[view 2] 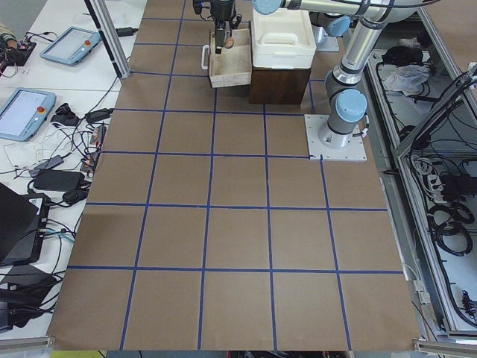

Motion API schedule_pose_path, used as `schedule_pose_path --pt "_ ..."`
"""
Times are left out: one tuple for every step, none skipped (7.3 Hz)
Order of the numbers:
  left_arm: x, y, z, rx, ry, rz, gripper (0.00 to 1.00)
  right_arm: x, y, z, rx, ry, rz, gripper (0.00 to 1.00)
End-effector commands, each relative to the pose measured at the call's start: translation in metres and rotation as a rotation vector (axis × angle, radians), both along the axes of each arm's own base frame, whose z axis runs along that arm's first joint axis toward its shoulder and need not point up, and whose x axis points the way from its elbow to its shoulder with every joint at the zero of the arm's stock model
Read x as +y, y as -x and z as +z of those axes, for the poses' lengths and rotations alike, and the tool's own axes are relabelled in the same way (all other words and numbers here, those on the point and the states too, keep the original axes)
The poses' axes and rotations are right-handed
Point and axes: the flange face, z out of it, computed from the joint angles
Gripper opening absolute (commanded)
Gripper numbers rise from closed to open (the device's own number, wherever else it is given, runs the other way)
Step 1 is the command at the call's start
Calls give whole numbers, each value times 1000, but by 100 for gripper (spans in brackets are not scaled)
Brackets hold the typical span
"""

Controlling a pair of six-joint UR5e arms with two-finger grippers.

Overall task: Put scissors in drawer and close it
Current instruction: 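Carry the scissors with the right gripper over the open drawer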

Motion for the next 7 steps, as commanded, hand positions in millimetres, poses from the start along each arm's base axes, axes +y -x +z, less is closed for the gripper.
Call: schedule_pose_path --pt "0 1 0 1 1 -2 100 11 -30 -18 -24 -35 20 0" --pt "-1 2 -1 9 3 -3 100 16 -48 -28 -22 -28 54 0" --pt "-2 -1 -1 10 3 0 100 14 -57 -44 -15 -28 66 0" --pt "-2 -3 1 9 6 5 100 7 -61 -58 -15 -27 65 0" --pt "-3 -3 0 12 5 8 100 7 -61 -59 -11 -28 53 2" --pt "-6 -2 -6 14 -7 10 100 8 -59 -56 -2 -22 53 44" --pt "-15 -1 -19 16 -32 7 100 8 -58 -50 11 0 53 74"
